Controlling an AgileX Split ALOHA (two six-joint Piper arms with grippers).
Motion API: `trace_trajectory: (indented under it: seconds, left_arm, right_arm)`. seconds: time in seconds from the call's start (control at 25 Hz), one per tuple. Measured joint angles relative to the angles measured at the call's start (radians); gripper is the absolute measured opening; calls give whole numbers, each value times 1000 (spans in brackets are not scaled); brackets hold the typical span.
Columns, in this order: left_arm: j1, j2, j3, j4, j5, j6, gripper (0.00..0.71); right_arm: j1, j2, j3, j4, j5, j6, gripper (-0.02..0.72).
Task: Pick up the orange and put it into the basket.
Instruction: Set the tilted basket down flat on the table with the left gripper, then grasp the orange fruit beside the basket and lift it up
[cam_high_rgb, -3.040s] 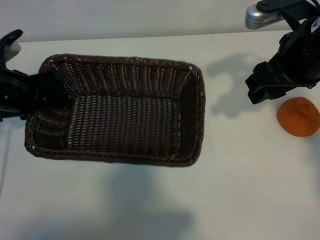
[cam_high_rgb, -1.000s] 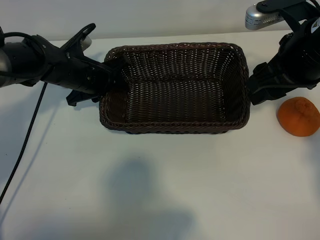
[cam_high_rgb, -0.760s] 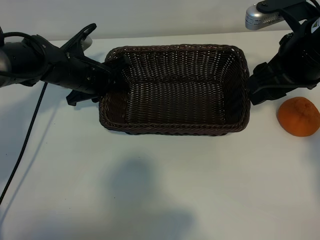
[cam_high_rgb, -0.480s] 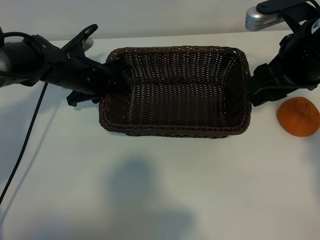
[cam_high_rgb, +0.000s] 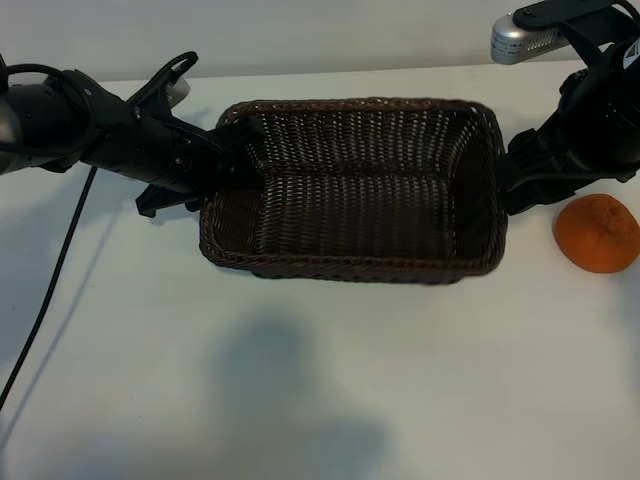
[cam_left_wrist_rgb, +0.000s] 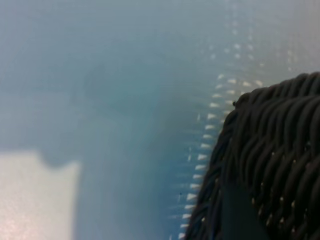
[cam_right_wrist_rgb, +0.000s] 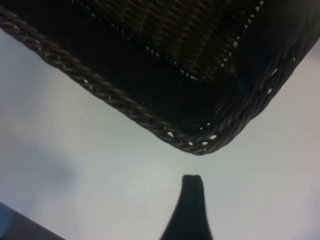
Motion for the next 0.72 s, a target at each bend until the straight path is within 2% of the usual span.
trace_trajectory:
  seconds: [0.16, 0.28, 0.44, 0.72]
  left_arm:
    - [0, -9, -4, 1, 10, -7, 587]
    - [0, -37, -9, 37, 19, -11, 670]
    - [0, -95, -9, 118, 29, -44, 684]
    - [0, -201, -9, 339, 98, -196, 675]
  right_arm:
    - [0, 0, 0, 0, 0, -1, 595]
    - [0, 0, 0, 0, 0, -1, 595]
    - [0, 0, 0, 0, 1, -1, 595]
    - [0, 0, 0, 0, 2, -1, 595]
